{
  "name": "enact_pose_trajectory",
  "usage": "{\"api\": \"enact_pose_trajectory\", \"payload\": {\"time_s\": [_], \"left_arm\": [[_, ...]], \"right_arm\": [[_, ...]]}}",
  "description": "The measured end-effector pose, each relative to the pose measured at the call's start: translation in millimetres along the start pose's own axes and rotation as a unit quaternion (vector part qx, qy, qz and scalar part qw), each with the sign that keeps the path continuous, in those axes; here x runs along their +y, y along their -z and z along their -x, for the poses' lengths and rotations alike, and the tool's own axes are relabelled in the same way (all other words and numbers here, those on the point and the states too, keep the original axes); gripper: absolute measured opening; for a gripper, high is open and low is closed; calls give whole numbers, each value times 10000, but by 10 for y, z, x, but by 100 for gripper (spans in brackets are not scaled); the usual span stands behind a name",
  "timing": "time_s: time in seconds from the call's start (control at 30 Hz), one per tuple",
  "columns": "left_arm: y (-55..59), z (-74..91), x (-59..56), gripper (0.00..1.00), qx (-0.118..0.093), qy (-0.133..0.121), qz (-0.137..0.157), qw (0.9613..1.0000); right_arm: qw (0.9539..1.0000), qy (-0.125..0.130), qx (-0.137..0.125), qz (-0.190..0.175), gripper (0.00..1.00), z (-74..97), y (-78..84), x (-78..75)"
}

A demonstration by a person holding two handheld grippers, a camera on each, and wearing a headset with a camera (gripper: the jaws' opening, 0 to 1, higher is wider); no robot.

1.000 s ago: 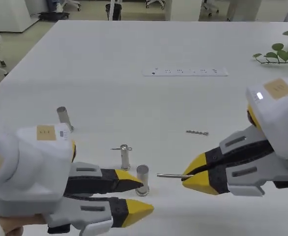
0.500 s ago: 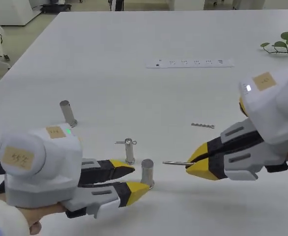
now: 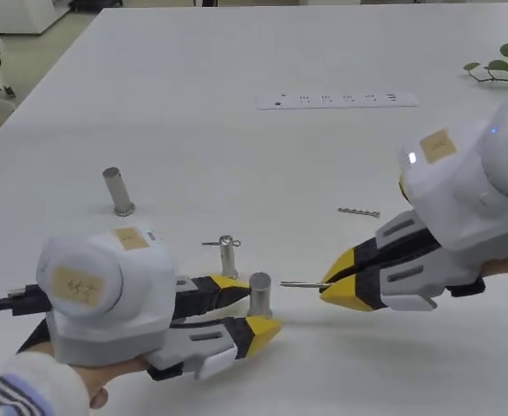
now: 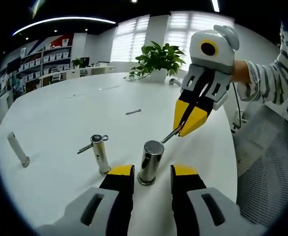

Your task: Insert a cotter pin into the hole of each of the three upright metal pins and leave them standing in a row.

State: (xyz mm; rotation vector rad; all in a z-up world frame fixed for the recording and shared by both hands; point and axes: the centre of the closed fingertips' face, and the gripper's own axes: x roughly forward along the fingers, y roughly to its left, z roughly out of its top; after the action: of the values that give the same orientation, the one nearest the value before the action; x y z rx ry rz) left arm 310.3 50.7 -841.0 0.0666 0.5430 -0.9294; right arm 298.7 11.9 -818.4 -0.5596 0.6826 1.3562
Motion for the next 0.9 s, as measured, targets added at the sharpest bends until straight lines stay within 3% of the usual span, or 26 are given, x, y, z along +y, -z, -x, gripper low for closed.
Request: {"api": "enact_pose_trajectory", "payload": {"time_s": [0.27, 0.33, 0.63, 0.8, 0.9], "left_arm": [[-2, -36, -2, 23, -4, -67, -104, 9999], [4, -40, -6, 20, -2, -62, -10, 10000], [13, -40, 53, 13, 54, -147, -206, 9997], [12, -49, 40, 12, 68, -95, -386, 9992], [12, -52, 35, 12, 66, -39, -334, 9994]], "right_arm": [[10000, -9, -17, 9, 3, -26, -44, 2], [10000, -14, -22, 21, 3, -26, -56, 5], [9999, -10, 14, 114, 3, -31, -76, 2], [9999, -26, -3, 159, 3, -35, -75, 15], [9997, -41, -50, 242, 3, -35, -91, 30]]}}
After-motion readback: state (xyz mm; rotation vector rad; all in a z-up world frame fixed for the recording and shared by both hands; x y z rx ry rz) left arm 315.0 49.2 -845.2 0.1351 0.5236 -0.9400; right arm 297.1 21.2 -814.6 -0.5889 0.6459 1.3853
